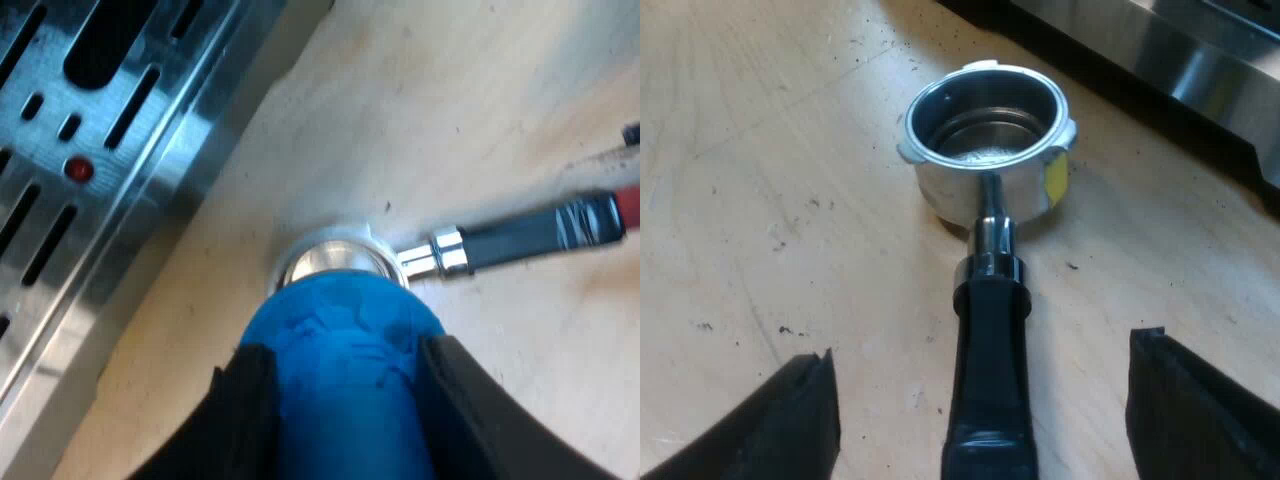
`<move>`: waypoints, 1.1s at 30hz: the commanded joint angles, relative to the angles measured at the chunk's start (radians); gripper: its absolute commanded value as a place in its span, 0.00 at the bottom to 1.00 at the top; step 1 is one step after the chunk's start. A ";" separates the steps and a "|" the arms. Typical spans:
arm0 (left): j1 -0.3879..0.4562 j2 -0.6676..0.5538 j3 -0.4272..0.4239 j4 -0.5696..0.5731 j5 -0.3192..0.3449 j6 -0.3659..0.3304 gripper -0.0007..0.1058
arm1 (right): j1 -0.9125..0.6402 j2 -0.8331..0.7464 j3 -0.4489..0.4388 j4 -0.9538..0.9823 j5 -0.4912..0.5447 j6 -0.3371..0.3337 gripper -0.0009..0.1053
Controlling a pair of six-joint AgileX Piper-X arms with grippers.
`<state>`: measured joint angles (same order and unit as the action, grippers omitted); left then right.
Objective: Grind coffee beans and then tamp
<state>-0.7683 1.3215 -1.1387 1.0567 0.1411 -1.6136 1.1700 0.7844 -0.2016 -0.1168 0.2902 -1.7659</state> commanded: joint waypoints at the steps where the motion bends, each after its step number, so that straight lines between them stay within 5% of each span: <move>1: 0.001 -0.050 0.002 0.035 -0.020 0.001 0.01 | -0.003 -0.007 -0.002 -0.008 -0.003 -0.002 0.60; 6: 0.005 -0.124 0.059 0.040 -0.098 -0.004 0.01 | -0.003 -0.007 -0.002 -0.008 -0.003 -0.002 0.60; 11: 0.056 -0.196 0.135 0.040 -0.101 -0.037 0.01 | -0.003 -0.007 -0.002 -0.011 -0.003 -0.002 0.60; 23: 0.401 -0.338 0.301 0.035 -0.057 0.007 0.01 | -0.003 -0.007 -0.002 -0.082 -0.003 -0.002 0.60; 33: 0.490 -0.318 0.495 -0.162 -0.057 0.020 0.01 | -0.003 -0.007 -0.002 -0.082 -0.003 -0.002 0.60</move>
<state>-0.2780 0.9972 -0.6494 0.9148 0.0816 -1.5948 1.1700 0.7844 -0.2016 -0.1894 0.2902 -1.7659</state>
